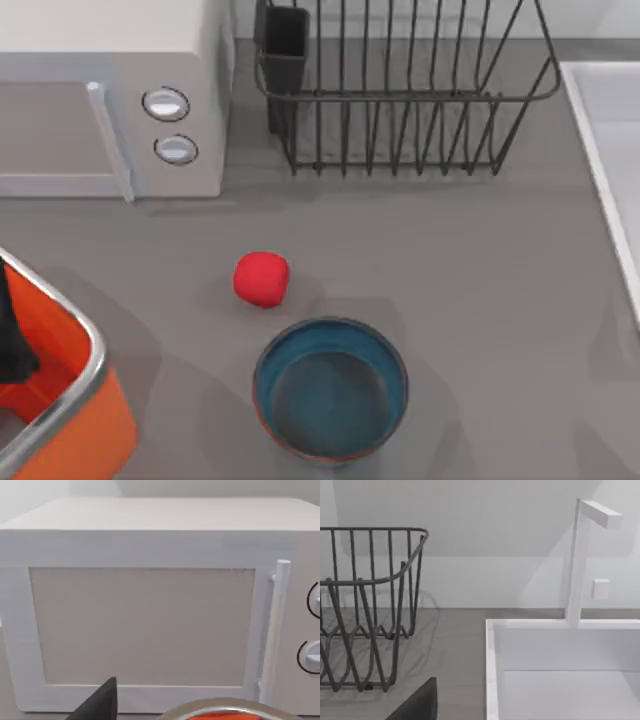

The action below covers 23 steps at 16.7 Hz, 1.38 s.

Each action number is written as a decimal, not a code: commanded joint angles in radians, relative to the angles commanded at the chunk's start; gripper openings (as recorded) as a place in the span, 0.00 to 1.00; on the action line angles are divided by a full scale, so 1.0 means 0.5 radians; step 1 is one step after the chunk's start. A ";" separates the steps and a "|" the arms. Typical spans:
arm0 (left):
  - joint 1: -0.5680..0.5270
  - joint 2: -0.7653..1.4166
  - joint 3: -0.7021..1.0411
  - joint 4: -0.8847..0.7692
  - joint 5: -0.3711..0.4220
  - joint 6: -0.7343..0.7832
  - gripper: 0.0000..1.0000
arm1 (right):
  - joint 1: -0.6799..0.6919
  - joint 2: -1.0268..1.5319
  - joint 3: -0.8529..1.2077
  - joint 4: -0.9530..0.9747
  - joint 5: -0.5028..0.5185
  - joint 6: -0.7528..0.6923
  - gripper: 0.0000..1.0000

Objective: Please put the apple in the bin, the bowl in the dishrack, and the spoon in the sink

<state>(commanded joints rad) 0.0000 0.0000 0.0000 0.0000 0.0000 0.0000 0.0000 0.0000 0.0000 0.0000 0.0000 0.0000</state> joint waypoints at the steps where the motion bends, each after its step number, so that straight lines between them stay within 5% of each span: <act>1: 0.000 0.000 0.000 0.000 0.000 0.000 1.00 | 0.000 0.000 0.000 0.000 0.000 0.000 1.00; 9: -0.150 0.584 0.543 -0.354 -0.021 -0.124 1.00 | 0.000 0.000 0.000 0.000 0.000 0.000 1.00; 23: -0.871 3.368 2.684 -1.803 -0.001 -0.529 1.00 | 0.000 0.000 0.000 0.000 0.000 0.000 1.00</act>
<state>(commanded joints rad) -0.4354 1.6839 1.3418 -0.9016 -0.0003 -0.2643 0.0000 0.0000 0.0000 0.0000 0.0000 0.0000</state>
